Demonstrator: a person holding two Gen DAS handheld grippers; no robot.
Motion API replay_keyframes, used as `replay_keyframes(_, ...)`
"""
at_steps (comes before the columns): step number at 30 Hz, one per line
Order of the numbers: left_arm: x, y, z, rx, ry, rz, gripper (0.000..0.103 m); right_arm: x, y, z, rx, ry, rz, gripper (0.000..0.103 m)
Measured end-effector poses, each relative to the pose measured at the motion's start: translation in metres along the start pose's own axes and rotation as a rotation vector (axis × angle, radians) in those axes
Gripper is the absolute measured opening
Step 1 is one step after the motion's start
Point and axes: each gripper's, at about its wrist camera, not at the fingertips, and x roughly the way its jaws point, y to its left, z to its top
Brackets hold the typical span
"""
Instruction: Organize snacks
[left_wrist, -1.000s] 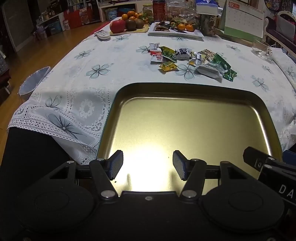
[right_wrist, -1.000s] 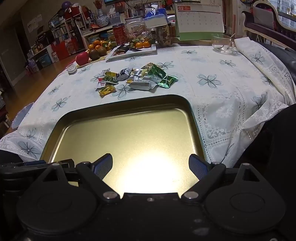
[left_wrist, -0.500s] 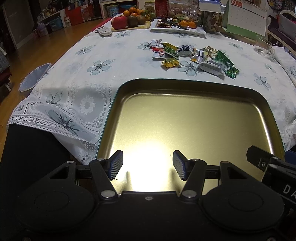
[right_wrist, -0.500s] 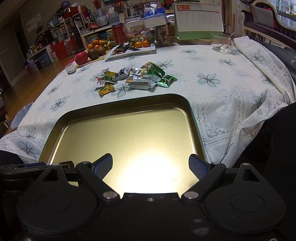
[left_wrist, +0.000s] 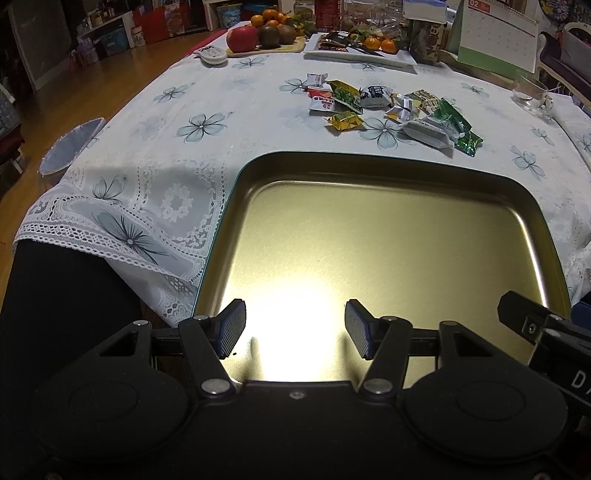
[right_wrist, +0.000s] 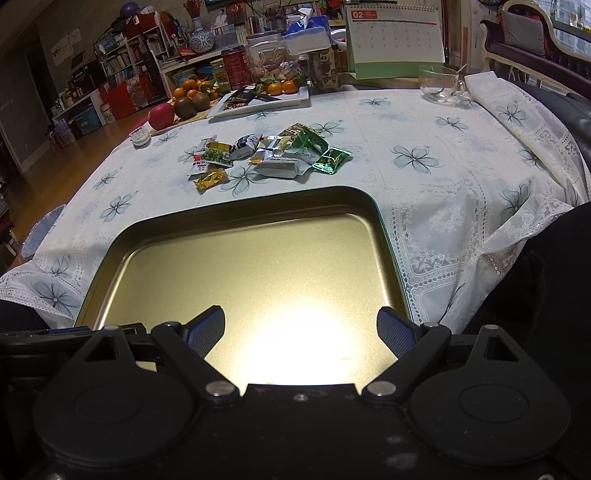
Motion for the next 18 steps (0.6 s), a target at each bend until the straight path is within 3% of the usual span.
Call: replay_keyframes(18, 0.0019, -0.0005, 0.0007, -0.009, 0.011, -0.002, 0.062, -0.0005, 0.0003, -0.0001, -0.001, 0.002, -0.002, 0.094)
